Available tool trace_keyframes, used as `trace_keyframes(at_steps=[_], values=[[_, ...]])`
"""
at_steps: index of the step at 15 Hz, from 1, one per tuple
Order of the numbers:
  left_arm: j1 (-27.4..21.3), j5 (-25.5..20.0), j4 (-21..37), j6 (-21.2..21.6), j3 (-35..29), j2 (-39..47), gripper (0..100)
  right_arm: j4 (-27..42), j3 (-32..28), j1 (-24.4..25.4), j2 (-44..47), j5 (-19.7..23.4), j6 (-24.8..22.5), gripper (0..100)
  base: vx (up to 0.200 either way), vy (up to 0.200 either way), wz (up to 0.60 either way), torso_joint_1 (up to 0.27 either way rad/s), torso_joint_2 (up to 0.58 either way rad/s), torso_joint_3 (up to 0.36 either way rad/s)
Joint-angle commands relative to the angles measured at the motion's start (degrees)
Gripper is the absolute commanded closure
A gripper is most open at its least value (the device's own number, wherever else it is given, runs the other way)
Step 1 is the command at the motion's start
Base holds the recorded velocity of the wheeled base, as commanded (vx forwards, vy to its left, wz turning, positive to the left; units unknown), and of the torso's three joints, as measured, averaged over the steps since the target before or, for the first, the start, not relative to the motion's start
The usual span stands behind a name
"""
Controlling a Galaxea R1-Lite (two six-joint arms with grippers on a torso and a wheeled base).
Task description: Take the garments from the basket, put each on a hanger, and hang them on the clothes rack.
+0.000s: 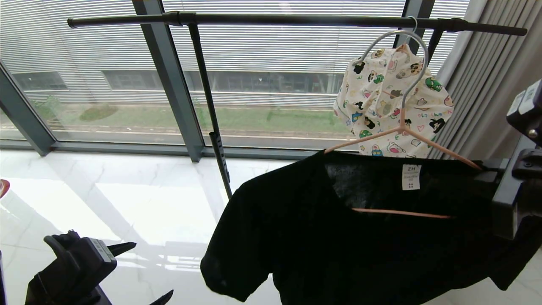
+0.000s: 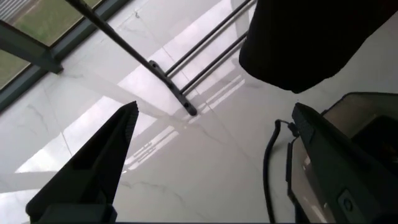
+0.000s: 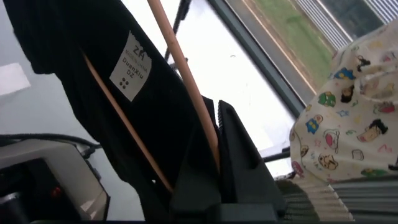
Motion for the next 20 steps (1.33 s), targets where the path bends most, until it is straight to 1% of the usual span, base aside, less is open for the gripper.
trace_keyframes(at_steps=[1, 2, 3, 4, 6, 8, 9, 10, 11, 13, 15, 16, 20], values=[[3.10, 1.73, -0.07, -1.18, -2.52, -0.08, 0, 0.07, -1.23, -2.34, 2.09, -2.96, 4.42, 100, 0.000, 0.000, 0.00, 0.000, 0.00, 0.000], [3.80, 3.04, -0.07, -2.06, -3.57, 0.01, 0, 0.07, -2.54, -2.25, 3.76, -4.72, 8.11, 100, 0.000, 0.000, 0.00, 0.000, 0.00, 0.000], [4.07, 4.27, -0.07, -2.94, -4.36, 0.10, 0, 0.07, -4.21, -2.16, 5.52, -6.57, 10.75, 100, 0.000, 0.000, 0.00, 0.000, 0.00, 0.000], [4.42, 7.44, -0.07, -4.96, -5.68, 0.45, 0, 0.07, -8.61, -1.37, 10.26, -10.96, 15.32, 100, 0.000, 0.000, 0.00, 0.000, 0.00, 0.000], [4.51, 11.04, -0.07, -7.51, -7.26, 0.62, 0, -0.02, -15.02, 0.21, 16.42, -15.09, 20.24, 100, 0.000, 0.000, 0.00, 0.000, 0.00, 0.000], [4.51, 13.33, -0.07, -7.95, -8.23, 0.54, 0, 0.07, -21.97, 2.41, 22.04, -19.84, 24.02, 100, 0.000, 0.000, 0.00, 0.000, 0.00, 0.000], [4.51, 14.38, -0.07, -8.30, -8.76, 0.62, 0, 0.24, -24.16, 2.59, 23.97, -21.51, 24.11, 100, 0.000, 0.000, 0.00, 0.000, 0.00, 0.000], [4.86, 15.09, -0.07, -9.18, -9.20, 0.62, 0, 0.42, -25.66, 2.50, 25.03, -22.12, 24.11, 100, 0.000, 0.000, 0.00, 0.000, 0.00, 0.000], [4.95, 15.09, -0.07, -9.79, -9.81, 0.62, 0, 0.86, -26.63, 2.41, 25.64, -23.00, 24.02, 100, 0.000, 0.000, 0.00, 0.000, 0.00, 0.000], [4.95, 15.00, -0.07, -10.06, -10.95, 0.45, 0, 2.79, -26.98, 1.62, 25.73, -26.87, 23.85, 100, 0.000, 0.000, 0.00, 0.000, 0.00, 0.000], [4.60, 14.29, 0.02, -11.82, -11.57, 0.45, 0, 3.14, -26.98, 0.48, 25.73, -29.33, 23.85, 100, 0.200, 0.000, 0.00, 0.002, 0.00, 0.005], [4.60, 12.98, -0.07, -11.90, -11.74, 0.36, 0, 2.97, -27.33, -0.14, 25.73, -30.30, 23.85, 100, 0.200, 0.000, 0.00, -0.007, 0.00, 0.007], [4.42, 12.62, -0.07, -11.82, -11.66, 0.10, 0, 2.70, -28.47, -0.31, 25.64, -33.90, 23.58, 100, 0.200, 0.000, 0.00, -0.003, 0.00, 0.002]])
